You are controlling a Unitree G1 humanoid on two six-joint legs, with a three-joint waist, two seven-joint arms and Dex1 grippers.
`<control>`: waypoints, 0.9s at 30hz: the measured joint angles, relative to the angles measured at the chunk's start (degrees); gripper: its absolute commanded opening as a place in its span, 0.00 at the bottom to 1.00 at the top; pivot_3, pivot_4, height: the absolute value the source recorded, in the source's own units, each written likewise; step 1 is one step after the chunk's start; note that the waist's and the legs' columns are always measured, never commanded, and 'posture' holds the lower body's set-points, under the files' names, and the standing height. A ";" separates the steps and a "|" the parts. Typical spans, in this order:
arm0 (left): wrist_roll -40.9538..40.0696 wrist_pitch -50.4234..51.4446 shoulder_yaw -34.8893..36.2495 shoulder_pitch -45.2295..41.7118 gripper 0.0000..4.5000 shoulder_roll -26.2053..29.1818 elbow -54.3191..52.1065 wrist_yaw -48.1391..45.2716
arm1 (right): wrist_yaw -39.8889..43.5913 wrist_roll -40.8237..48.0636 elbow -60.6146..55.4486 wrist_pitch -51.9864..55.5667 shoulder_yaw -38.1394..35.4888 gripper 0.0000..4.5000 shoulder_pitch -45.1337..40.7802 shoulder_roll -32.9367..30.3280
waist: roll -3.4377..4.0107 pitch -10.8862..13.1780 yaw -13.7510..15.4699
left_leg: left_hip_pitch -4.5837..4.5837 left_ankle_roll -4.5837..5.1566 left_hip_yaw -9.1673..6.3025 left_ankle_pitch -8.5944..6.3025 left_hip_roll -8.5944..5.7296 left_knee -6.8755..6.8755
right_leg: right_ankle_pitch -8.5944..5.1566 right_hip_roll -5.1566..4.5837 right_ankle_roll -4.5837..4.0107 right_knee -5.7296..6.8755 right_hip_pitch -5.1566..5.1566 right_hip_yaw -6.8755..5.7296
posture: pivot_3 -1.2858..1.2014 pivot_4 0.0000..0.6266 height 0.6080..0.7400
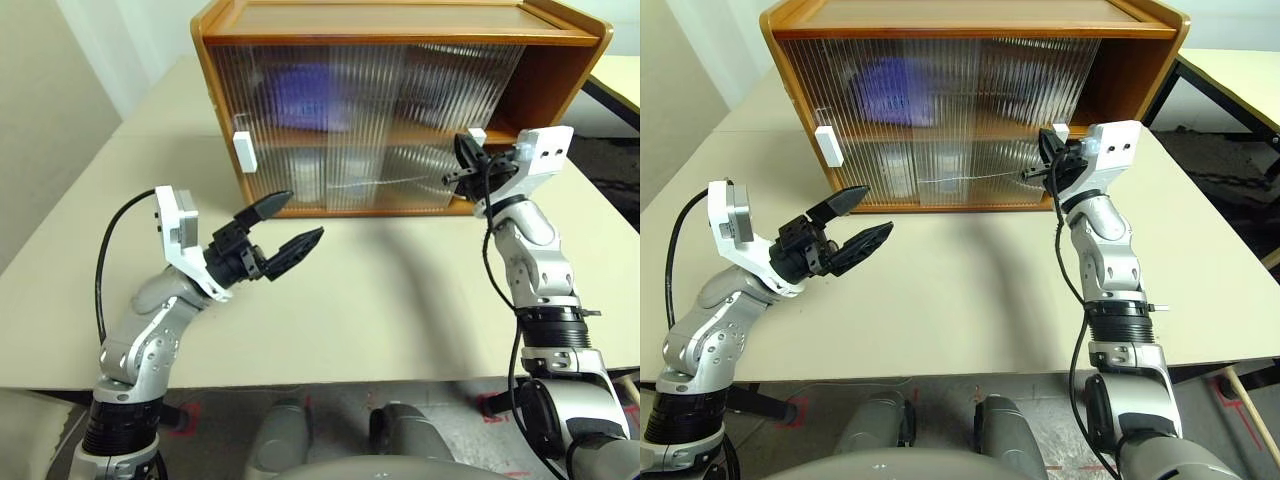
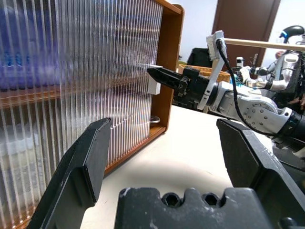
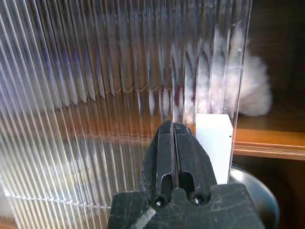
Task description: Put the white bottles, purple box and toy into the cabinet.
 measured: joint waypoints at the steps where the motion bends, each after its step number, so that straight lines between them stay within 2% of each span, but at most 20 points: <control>1: 0.00 0.00 0.00 -0.02 1.00 0.00 0.03 -0.13 | -0.04 0.00 0.00 0.00 -0.08 0.01 0.00 -0.09 | 0.00 0.00 -0.22 | 0.00 0.00 0.00 0.00 0.00 0.00 | 0.00 0.00 0.00 0.00 0.01 0.00 | 0.60 0.00 1.00; 27: -0.01 0.25 -0.09 -0.18 1.00 -0.17 0.06 -0.05 | 0.32 -0.97 3.23 -1.66 -2.49 0.01 -0.02 -5.81 | -0.01 -0.01 -0.46 | 0.05 0.03 0.00 0.02 -0.05 0.06 | 0.02 -0.01 0.07 0.00 0.10 0.07 | 0.60 0.00 1.00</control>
